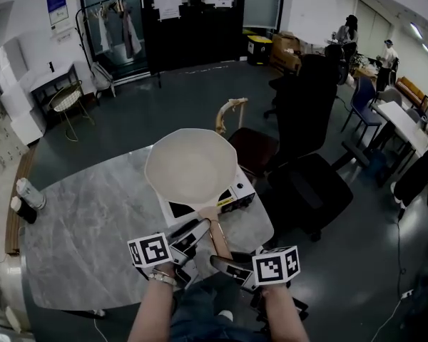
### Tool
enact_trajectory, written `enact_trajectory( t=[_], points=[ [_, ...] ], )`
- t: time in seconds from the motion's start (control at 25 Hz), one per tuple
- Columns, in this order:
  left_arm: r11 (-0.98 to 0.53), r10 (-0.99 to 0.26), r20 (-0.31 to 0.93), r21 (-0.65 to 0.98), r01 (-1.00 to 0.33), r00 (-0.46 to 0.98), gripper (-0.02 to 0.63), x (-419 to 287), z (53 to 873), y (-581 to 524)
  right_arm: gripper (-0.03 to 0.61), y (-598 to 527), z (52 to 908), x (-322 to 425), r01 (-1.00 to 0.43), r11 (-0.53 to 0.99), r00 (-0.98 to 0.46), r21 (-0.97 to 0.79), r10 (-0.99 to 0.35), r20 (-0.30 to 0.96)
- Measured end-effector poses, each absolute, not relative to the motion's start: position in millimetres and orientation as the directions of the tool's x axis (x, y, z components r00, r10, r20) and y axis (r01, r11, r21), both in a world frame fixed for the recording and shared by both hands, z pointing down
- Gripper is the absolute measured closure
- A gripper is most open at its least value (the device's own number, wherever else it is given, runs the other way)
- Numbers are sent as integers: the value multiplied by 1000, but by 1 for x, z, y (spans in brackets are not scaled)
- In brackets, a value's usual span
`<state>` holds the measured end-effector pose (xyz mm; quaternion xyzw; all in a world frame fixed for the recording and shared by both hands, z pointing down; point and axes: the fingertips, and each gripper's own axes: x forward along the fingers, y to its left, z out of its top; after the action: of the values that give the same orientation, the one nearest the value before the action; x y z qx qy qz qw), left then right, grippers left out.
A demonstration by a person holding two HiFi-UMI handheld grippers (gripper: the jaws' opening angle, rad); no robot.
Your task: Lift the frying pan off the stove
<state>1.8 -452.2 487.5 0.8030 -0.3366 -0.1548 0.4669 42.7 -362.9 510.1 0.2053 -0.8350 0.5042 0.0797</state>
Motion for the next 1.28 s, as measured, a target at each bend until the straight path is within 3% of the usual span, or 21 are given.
enact_trajectory(
  t=[0.24,0.36,0.68,0.8,1.0,1.28],
  points=[
    [-313,-642,52,894,-322,765,299,15,503,-475,397,-360,508,41,-438,423,-898,-793,-251,362],
    [-315,-606,-25,926,-211,795,299,29,500,-486,394,-359,509,41,-451,429,-892,-783,-247,379],
    [-251,-589,-15,954,-166,808,307,48,511,-513,394,-354,512,40,-459,451,-889,-766,-229,397],
    [-234,-610,37,946,-225,791,380,44,521,-523,393,-354,516,41,-473,466,-881,-748,-219,420],
    [-236,-594,94,929,-285,799,393,47,529,-521,393,-352,528,46,-513,500,-853,-698,-204,481],
    [-217,-609,117,926,-307,784,399,46,528,-521,390,-353,525,48,-479,504,-875,-719,-203,440]
  ],
)
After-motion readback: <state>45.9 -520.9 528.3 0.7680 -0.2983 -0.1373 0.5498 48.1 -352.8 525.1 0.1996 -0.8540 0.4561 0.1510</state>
